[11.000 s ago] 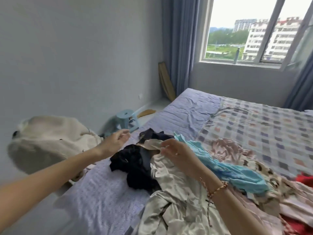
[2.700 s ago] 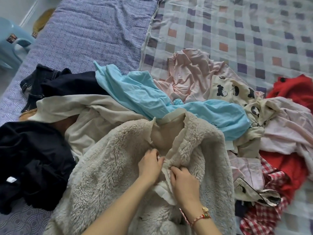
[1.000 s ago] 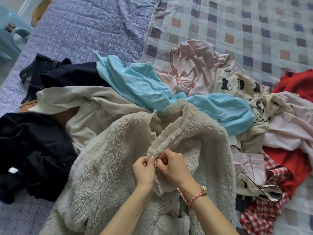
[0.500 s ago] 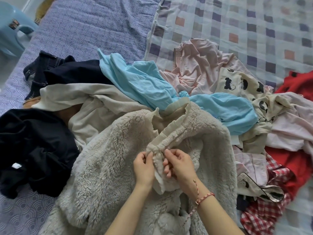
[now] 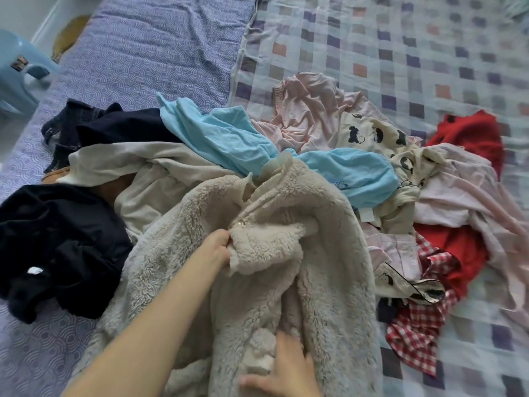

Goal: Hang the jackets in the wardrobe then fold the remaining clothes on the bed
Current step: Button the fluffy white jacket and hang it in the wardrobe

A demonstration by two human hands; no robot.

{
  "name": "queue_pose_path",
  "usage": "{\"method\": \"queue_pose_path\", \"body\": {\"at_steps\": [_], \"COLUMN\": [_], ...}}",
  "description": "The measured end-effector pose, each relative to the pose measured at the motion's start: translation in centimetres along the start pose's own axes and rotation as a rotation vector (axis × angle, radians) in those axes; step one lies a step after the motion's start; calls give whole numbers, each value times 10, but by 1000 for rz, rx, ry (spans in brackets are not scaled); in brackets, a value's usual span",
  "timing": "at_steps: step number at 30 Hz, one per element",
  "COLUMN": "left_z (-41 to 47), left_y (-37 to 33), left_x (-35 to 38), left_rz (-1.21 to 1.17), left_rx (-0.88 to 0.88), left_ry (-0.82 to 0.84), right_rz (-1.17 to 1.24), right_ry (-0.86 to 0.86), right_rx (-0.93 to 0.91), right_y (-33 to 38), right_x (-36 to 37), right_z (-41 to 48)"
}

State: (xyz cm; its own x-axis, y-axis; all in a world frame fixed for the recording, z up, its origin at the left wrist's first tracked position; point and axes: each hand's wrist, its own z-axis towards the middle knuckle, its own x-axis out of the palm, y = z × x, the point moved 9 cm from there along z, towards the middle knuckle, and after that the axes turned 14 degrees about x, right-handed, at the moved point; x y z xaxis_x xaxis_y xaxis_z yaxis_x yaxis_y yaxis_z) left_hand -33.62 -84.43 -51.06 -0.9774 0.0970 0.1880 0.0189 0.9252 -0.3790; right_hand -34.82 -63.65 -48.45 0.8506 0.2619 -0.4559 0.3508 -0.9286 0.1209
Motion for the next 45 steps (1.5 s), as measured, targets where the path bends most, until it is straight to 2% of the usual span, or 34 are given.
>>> {"method": "queue_pose_path", "body": {"at_steps": [2, 3, 4, 6, 8, 9, 11, 13, 14, 15, 16, 17, 18, 19, 20, 22, 25, 27, 30, 32, 33, 35, 37, 39, 41, 43, 44, 45], "left_z": [-4, -9, -11, -18, -31, -32, -36, -34, -37, -40, -41, -43, -44, -43, -43, -46, -49, -45, -42, -42, -42, -40, -42, -46, -53, -64, -69, -71], "left_y": [-4, -2, -2, 8, 20, 23, 15, -5, -5, -4, 5, 17, 32, 48, 63, 80, 85, 81, 78, 78, 79, 85, 96, 104, 104, 107, 107, 108], "left_x": [0, 1, 2, 0, 4, 4, -2, -17, -19, -20, -22, -25, -28, -33, -34, -39, -43, -47, -55, -58, -59, -61, -60, -58, -54, -46, -47, -47], "left_rz": [-25, -41, -32, 140, 346, 411, 498, 604, 685, 737, 748, 750, 755, 761, 769, 782, 765, 802, 893, 932, 936, 925, 867, 795, 720, 637, 597, 561], "left_rx": [25, 42, 68, 103, 132, 158, 299, 476, 524, 547, 539, 507, 468, 423, 397, 387, 397, 367, 312, 320, 327, 299, 259, 244, 280, 292, 286, 293], "left_ry": [-18, -1, 22, 75, 161, 166, 50, -98, -124, -120, -94, -59, -19, 25, 70, 98, 76, 97, 157, 164, 160, 151, 147, 105, 78, 117, 135, 155], "right_rz": [-256, -306, -315, -370, -482, -557, -702, -543, -290, 33, 251, 323, 242, 166, 154, 182, 62, 101, 215, 89, -15, -288, -492, -360, -47, 207, 248, 217], "right_ry": [-221, -228, -211, -136, -153, -126, -11, 268, 353, 343, 141, -124, -276, -317, -263, -211, -422, -602, -1011, -1282, -1344, -1215, -858, -562, -479, -280, -181, -156], "right_rx": [-189, -196, -210, -255, -308, -320, -328, -271, -224, -171, -99, -1, 137, 242, 319, 361, 275, 219, 53, -40, -58, -17, 103, 102, -162, -401, -473, -522], "right_y": [12, 10, 12, 15, 17, 18, 4, -18, -31, -37, -56, -83, -104, -120, -132, -139, -129, -126, -133, -132, -129, -117, -116, -107, -51, 9, 35, 51], "right_x": [-14, -21, -30, -43, -60, -64, -64, -61, -65, -77, -101, -121, -127, -119, -103, -82, -103, -134, -197, -231, -245, -258, -243, -207, -166, -118, -91, -73], "right_z": [-15, -26, -28, -42, -62, -70, -84, -84, -84, -73, -55, -35, -24, -9, 6, 25, 27, 13, -27, -50, -52, -32, 2, 17, 0, -25, -30, -33]}}
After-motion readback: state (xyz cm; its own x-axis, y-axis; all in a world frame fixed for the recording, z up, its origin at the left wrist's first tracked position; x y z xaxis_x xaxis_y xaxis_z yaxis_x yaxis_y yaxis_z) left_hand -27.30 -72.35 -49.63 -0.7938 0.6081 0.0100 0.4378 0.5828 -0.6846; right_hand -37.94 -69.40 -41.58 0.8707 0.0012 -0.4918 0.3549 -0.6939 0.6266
